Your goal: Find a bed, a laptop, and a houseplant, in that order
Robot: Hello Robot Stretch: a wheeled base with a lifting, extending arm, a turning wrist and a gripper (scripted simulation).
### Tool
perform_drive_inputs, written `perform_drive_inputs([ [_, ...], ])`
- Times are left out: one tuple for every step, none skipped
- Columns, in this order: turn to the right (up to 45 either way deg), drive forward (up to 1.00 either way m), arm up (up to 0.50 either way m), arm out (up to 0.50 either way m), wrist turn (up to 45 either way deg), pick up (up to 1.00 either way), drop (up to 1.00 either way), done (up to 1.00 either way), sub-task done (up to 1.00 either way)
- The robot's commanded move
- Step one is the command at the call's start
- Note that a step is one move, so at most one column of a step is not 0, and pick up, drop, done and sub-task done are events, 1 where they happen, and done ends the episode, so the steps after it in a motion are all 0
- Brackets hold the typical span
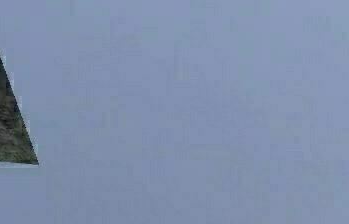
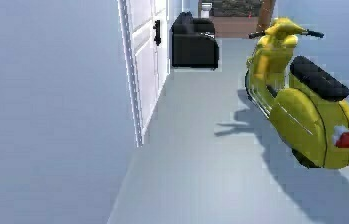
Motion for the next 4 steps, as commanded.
perform_drive_inputs([
  [45.0,0.00,0.00,0.00,0.0,0.00,0.00,0.00,0.00],
  [45.0,0.00,0.00,0.00,0.0,0.00,0.00,0.00,0.00],
  [12.0,0.00,0.00,0.00,0.0,0.00,0.00,0.00,0.00],
  [0.0,1.00,0.00,0.00,0.0,0.00,0.00,0.00,0.00],
])
